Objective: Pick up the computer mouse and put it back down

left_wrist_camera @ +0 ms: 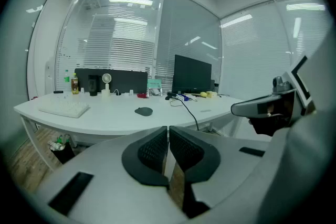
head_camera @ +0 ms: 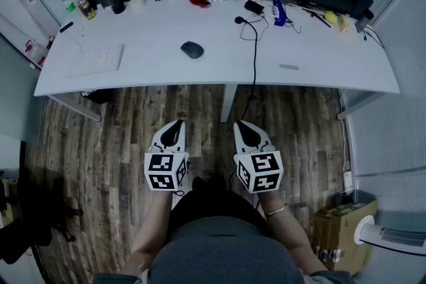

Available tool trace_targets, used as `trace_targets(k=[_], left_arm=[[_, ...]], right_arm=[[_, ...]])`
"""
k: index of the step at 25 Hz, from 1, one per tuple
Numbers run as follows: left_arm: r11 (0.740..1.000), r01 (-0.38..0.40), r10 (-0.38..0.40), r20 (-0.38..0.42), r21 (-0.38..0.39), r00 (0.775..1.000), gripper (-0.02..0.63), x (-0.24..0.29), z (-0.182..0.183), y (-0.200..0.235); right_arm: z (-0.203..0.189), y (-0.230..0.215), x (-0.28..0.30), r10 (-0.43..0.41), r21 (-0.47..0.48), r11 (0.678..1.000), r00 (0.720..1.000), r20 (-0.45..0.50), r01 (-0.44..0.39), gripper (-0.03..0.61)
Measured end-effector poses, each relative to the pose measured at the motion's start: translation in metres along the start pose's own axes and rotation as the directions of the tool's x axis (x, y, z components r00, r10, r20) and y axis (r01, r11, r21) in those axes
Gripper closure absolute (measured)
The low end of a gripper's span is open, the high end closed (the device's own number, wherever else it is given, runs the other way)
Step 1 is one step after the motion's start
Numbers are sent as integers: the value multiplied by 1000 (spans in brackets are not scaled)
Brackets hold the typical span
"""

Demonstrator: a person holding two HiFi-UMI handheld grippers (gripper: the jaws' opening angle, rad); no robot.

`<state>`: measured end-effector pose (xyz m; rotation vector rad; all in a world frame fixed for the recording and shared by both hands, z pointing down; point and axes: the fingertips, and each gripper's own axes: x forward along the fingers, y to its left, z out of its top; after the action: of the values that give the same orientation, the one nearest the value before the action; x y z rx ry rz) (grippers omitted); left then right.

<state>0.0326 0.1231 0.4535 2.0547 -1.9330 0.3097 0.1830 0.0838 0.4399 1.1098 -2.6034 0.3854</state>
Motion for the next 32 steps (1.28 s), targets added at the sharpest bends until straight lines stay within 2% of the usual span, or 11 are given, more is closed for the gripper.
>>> trace_targets(k=[5, 15, 17, 20, 27, 32], left_arm=[[1000, -13, 13, 8, -13, 1000, 583, -1, 1, -5], [997, -67, 68, 33, -23, 997, 583, -6, 9, -6], [997, -77, 78, 37, -24, 996, 583, -8, 10, -4], [995, -96, 97, 35, -29, 995, 583, -11, 9, 3], [992, -115, 116, 23, -44, 993, 583, -1, 7, 24], [991, -113, 115, 17, -65, 993, 583, 20, 9, 50]], right_arm=[[2, -7, -3, 14, -6, 1000, 1000, 12, -14, 576], [1, -5, 10, 102, 24, 994, 995, 14, -103, 574], [-2, -2, 15, 126, 34, 991, 992, -1, -126, 517], [-1, 5, 23, 156, 44, 987, 988, -8, -155, 485], [10, 13, 46, 185, 25, 983, 983, -6, -184, 459], [17, 15, 78, 186, 14, 983, 982, -35, -185, 396]])
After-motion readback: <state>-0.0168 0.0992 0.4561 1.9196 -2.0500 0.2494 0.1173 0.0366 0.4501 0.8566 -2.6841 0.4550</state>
